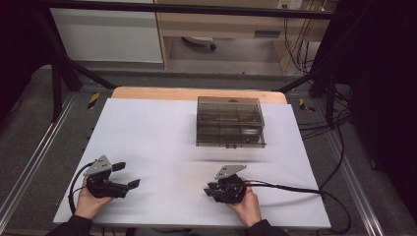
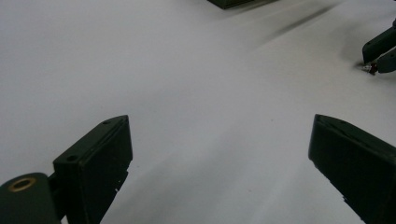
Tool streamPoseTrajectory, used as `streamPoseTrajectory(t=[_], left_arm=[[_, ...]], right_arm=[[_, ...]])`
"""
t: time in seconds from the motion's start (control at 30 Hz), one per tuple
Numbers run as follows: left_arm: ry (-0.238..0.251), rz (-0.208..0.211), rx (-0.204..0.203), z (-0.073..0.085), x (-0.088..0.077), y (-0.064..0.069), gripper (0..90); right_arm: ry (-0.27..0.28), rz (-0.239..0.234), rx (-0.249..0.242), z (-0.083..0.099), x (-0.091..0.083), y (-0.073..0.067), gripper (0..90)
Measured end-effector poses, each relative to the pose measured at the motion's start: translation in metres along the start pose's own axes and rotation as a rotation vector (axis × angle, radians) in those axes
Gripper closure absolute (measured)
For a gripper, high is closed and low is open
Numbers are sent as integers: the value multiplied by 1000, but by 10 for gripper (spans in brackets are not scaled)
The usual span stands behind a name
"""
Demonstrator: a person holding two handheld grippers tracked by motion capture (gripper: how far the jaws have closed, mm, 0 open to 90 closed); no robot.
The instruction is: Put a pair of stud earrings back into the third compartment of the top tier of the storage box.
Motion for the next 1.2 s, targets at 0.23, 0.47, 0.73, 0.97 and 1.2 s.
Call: streamPoseTrajectory(t=[0.23,0.47,0.73,0.97,1.2], left_arm=[[0,0,0,0,0,0,64],[1,-1,0,0,0,0,64],[0,-1,0,0,0,0,64],[0,-1,0,0,0,0,64],[-1,-1,0,0,0,0,64]], right_arm=[[-15,-2,0,2,2,0,759],[-20,5,-5,2,2,1,794],[-16,6,-3,1,0,1,798],[-3,5,-8,-1,-6,1,798],[4,7,-3,-3,-14,3,798]])
Point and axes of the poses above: each handheld gripper's, and its own axes: x roughly forward along the jaws, z roughly out of its underside, y roughly to its right, the point moved 9 cm from there along x, roughly forward along the jaws, and after that the axes turned 14 degrees about -y, right-handed, at the moved point
